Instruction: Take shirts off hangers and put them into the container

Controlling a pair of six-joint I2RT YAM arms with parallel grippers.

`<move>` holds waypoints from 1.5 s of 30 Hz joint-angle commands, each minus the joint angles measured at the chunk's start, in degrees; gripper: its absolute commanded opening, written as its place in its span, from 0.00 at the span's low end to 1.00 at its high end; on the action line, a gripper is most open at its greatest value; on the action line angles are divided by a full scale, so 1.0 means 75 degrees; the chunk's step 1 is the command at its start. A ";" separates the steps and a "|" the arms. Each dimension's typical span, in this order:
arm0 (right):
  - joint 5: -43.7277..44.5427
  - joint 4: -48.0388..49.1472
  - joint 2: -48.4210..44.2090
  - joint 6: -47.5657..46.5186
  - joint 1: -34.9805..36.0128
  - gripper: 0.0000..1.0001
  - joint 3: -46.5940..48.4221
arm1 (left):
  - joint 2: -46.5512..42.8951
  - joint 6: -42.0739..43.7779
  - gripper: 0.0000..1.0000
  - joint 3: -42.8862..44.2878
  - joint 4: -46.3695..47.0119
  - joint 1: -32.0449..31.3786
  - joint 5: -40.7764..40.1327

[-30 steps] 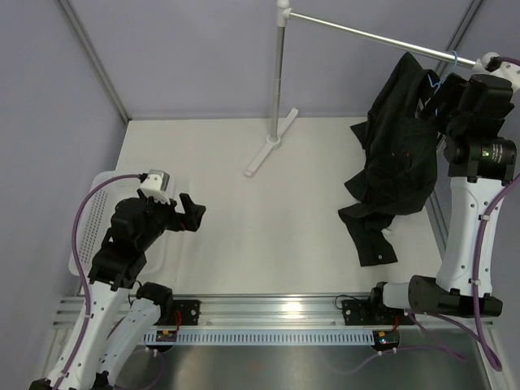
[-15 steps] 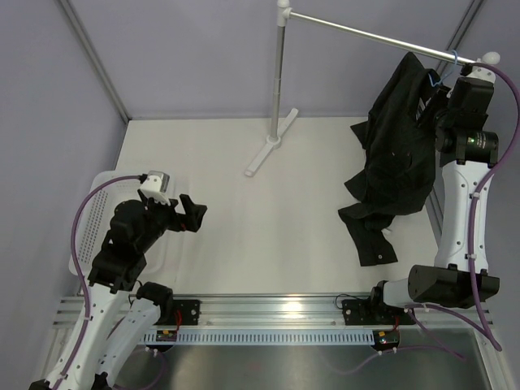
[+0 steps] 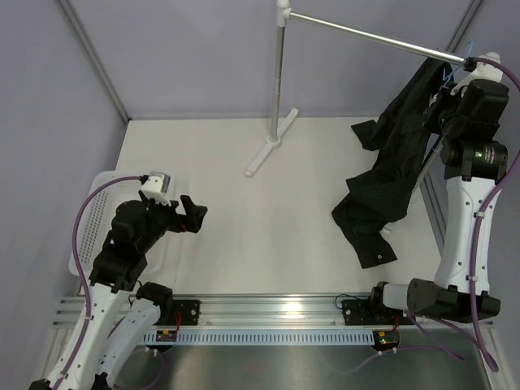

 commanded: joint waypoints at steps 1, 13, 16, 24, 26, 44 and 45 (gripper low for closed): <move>-0.0518 0.0789 -0.0539 -0.0455 -0.0015 0.00 0.0348 | -0.0092 -0.0046 0.99 -0.0034 0.0447 -0.0040 0.0001; -0.3340 0.1175 -0.1570 -0.0479 -0.0003 0.00 -0.0716 | -0.0033 -0.0081 0.99 -0.0081 0.0458 -0.0040 -0.0081; -0.4430 0.1199 -0.1887 -0.0409 0.0020 0.00 -0.1162 | 0.0025 -0.0198 0.99 -0.0034 0.0458 -0.0040 -0.0092; -0.4750 0.0461 -0.1970 -0.0807 0.1822 0.00 -0.1514 | 0.0225 -0.0573 0.99 0.0867 0.0458 -0.0051 0.0610; -0.4807 0.0414 -0.1934 -0.0737 0.2374 0.00 -0.1712 | 0.0271 -0.0678 0.99 0.1113 0.0458 -0.0086 0.0879; -0.4901 0.2112 -0.1571 0.0423 0.4883 0.00 -0.4291 | 0.4453 0.0036 0.99 0.5448 0.0493 -0.5124 -0.2622; -0.4913 0.2171 -0.1571 0.0435 0.4941 0.00 -0.4338 | 0.4664 0.0036 0.99 0.5601 0.0540 -0.5161 -0.2774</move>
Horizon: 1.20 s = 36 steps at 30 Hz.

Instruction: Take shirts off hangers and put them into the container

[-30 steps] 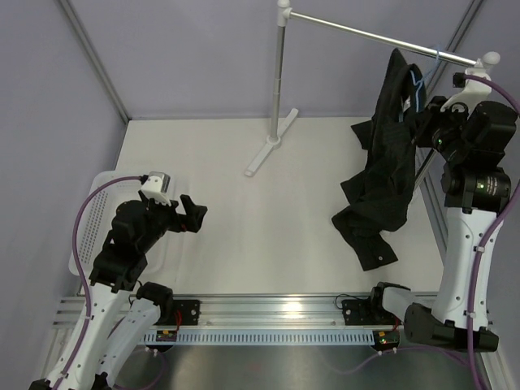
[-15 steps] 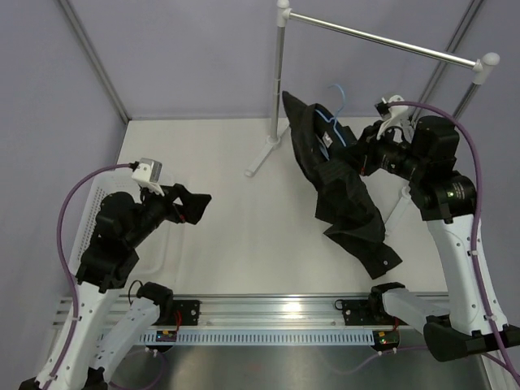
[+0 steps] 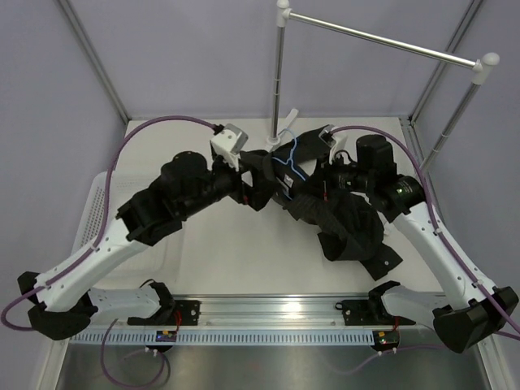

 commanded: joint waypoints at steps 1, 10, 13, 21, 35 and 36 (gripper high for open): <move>-0.0335 0.0906 -0.0079 0.0260 0.0302 0.00 -0.0101 | 0.0859 0.0336 0.99 0.0773 0.0356 -0.0352 -0.1284; -0.0640 0.1316 -0.0278 0.0447 0.0549 0.00 -0.0429 | 0.1763 0.0453 0.84 0.0938 0.1447 -0.0423 -0.1587; -0.0687 0.1387 -0.0348 0.0471 0.0596 0.00 -0.0512 | 0.1951 0.0594 0.78 0.0973 0.1657 -0.0423 -0.1870; -0.0757 0.1376 -0.0454 0.0483 0.0690 0.00 -0.0488 | 0.2315 0.0618 0.57 0.1032 0.1986 -0.0423 -0.1964; -0.0629 0.1107 -0.0653 0.0506 0.0701 0.02 -0.0383 | 0.2362 0.0687 0.00 0.0786 0.2559 -0.0423 -0.2524; -0.0582 0.1002 -0.0688 0.0530 0.0690 0.05 -0.0360 | 0.2362 0.0746 0.00 0.0798 0.2572 -0.0423 -0.2631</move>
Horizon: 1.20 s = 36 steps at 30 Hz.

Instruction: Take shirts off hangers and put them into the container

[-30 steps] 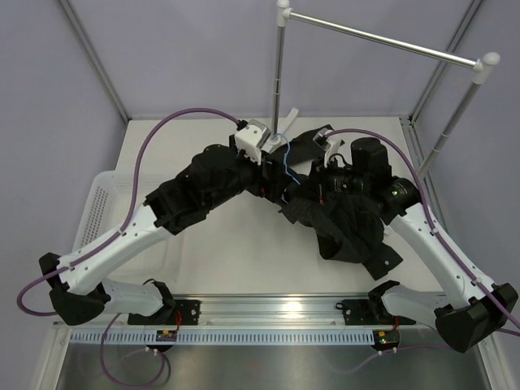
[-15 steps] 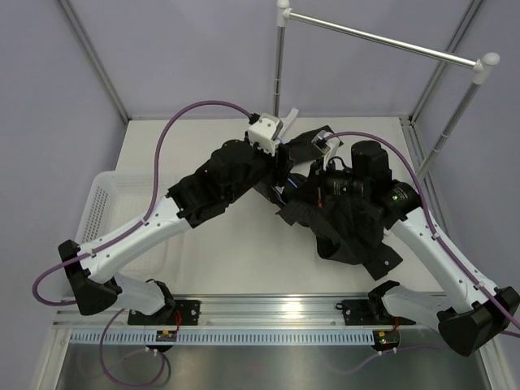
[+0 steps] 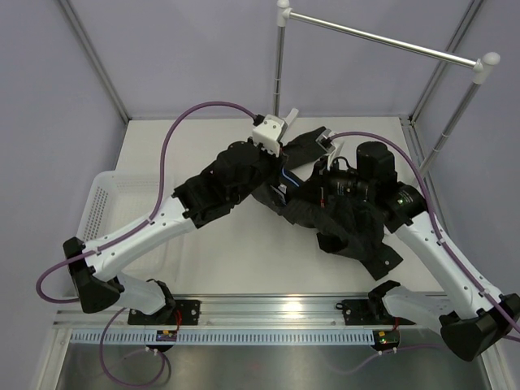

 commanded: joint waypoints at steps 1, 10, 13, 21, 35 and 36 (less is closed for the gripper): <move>0.0027 -0.0013 -0.0271 0.0058 0.0119 0.09 0.0281 | -0.0028 0.0172 0.00 0.0139 0.1077 0.0009 -0.0772; 0.2099 -0.1724 -0.0810 0.0128 0.0119 0.66 0.1524 | 0.0405 0.0337 0.00 0.0151 0.1745 0.0020 -0.2308; 0.2792 -0.1971 -0.1091 0.0397 0.0119 0.88 0.1642 | 0.0697 0.0162 0.00 0.0443 0.1745 0.0020 -0.2717; 0.3157 -0.1421 -0.1549 0.1556 0.0118 0.87 0.0811 | 0.1156 -0.0459 0.00 0.1065 0.1452 0.0009 -0.3246; 0.2853 0.1321 -0.1116 0.2882 0.0130 0.78 -0.1475 | 0.0817 -0.0776 0.00 0.0796 0.1288 0.0009 -0.3187; 0.2876 0.1403 -0.1057 0.2882 0.0119 0.77 -0.1510 | 0.0793 -0.0788 0.00 0.0761 0.1276 0.0009 -0.3153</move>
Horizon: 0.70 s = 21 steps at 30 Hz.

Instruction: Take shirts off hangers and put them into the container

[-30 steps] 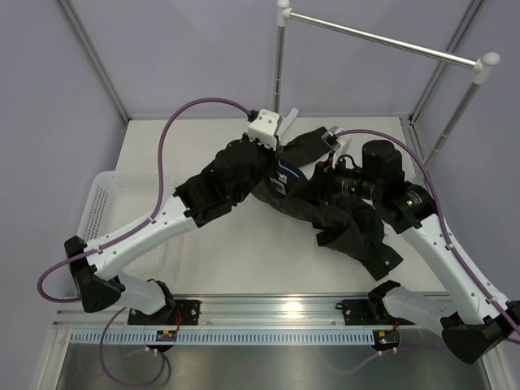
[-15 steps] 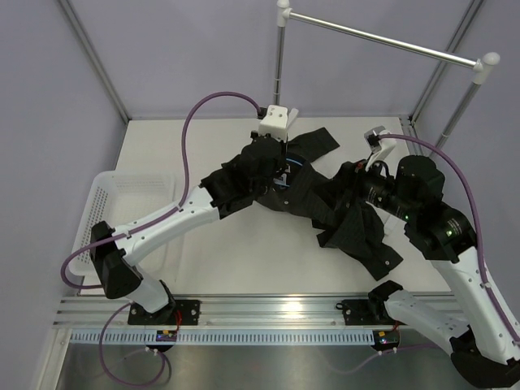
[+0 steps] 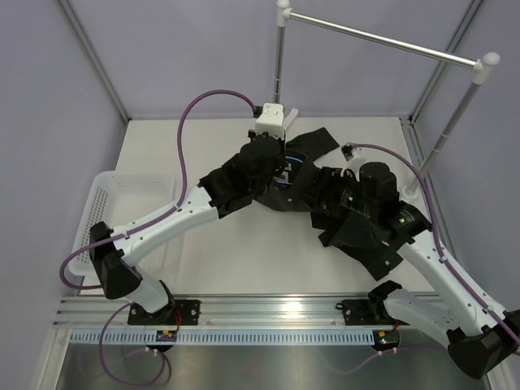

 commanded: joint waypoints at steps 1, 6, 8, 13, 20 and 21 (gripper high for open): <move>-0.0015 0.1327 0.0178 0.0262 0.0078 0.76 -0.0106 | -0.0469 -0.0330 0.00 0.0110 0.0568 0.0029 -0.0279; -0.0120 0.1961 0.0390 0.0367 0.0078 0.65 -0.0282 | -0.0575 -0.0377 0.00 -0.0019 0.0486 0.0029 -0.0290; -0.0166 0.2161 0.0484 0.0391 0.0078 0.59 -0.0282 | -0.0587 -0.0412 0.00 -0.0030 0.0428 0.0029 -0.0314; -0.0085 0.1777 0.0532 0.0227 0.0089 0.22 -0.0060 | -0.0645 -0.0471 0.00 -0.0042 0.0275 0.0041 -0.0325; 0.1294 0.0253 -0.0253 -0.0369 0.0078 0.00 0.0455 | -0.1171 -0.0950 0.00 -0.0709 0.0029 0.0742 0.0072; 0.1472 -0.0167 -0.0347 -0.0452 0.0078 0.00 0.0561 | -0.1265 -0.0986 0.00 -0.0942 0.0017 0.0813 0.0108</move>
